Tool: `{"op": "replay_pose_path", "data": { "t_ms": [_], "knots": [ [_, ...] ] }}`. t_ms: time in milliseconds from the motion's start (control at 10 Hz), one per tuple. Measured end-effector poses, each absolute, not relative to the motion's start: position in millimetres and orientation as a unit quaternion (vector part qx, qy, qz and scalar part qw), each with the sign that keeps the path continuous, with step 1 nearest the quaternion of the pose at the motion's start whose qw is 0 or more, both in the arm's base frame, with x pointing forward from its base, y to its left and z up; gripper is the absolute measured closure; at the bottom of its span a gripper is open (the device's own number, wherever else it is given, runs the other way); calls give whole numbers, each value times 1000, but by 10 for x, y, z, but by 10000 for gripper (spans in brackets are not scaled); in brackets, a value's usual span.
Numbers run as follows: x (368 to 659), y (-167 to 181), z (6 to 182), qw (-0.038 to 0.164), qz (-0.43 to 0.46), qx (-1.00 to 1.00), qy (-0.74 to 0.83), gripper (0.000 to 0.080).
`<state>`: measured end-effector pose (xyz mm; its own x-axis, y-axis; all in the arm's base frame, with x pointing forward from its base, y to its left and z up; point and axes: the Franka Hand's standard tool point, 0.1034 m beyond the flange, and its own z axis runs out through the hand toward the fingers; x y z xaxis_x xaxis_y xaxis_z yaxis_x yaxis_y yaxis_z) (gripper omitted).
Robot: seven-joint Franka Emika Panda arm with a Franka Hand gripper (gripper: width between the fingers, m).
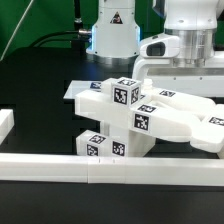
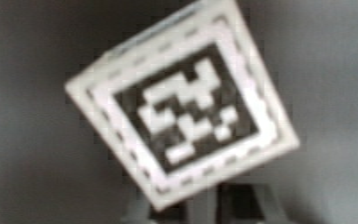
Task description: Assemble chair
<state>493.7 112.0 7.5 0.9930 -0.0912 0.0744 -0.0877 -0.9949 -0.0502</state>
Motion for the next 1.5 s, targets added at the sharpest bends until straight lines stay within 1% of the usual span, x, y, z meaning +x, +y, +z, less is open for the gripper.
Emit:
{"op": "replay_pose_path", "data": {
  "t_ms": [100, 200, 300, 400, 500, 600, 700, 800, 900, 1000, 1100, 1200, 1300, 1400, 1500],
  "knots": [
    [5020, 1132, 100, 25, -41, -998, 46, 779],
    [5090, 1131, 104, 26, -44, -998, 47, 779],
    [5222, 1132, 101, 27, -38, -998, 49, 795],
    [5470, 1155, 131, 31, -39, -997, 52, 798],
    [5569, 1172, 194, 34, -37, -997, 53, 798],
    [5562, 1168, 257, 35, -37, -997, 54, 798],
    [5346, 1117, 320, 34, -35, -997, 56, 770],
    [5347, 1111, 307, 33, -33, -997, 56, 770],
    [5380, 1119, 291, 33, -35, -997, 56, 591],
    [5360, 1106, 314, 34, -35, -997, 56, 407],
    [5309, 1084, 391, 35, -37, -997, 58, 407],
    [5183, 1087, 420, 35, -35, -997, 57, 250],
    [4973, 1081, 423, 32, -34, -997, 55, 250],
    [4734, 1061, 409, 29, -31, -998, 51, 172],
    [4568, 1007, 369, 25, -27, -998, 52, 154]
  ]
}}
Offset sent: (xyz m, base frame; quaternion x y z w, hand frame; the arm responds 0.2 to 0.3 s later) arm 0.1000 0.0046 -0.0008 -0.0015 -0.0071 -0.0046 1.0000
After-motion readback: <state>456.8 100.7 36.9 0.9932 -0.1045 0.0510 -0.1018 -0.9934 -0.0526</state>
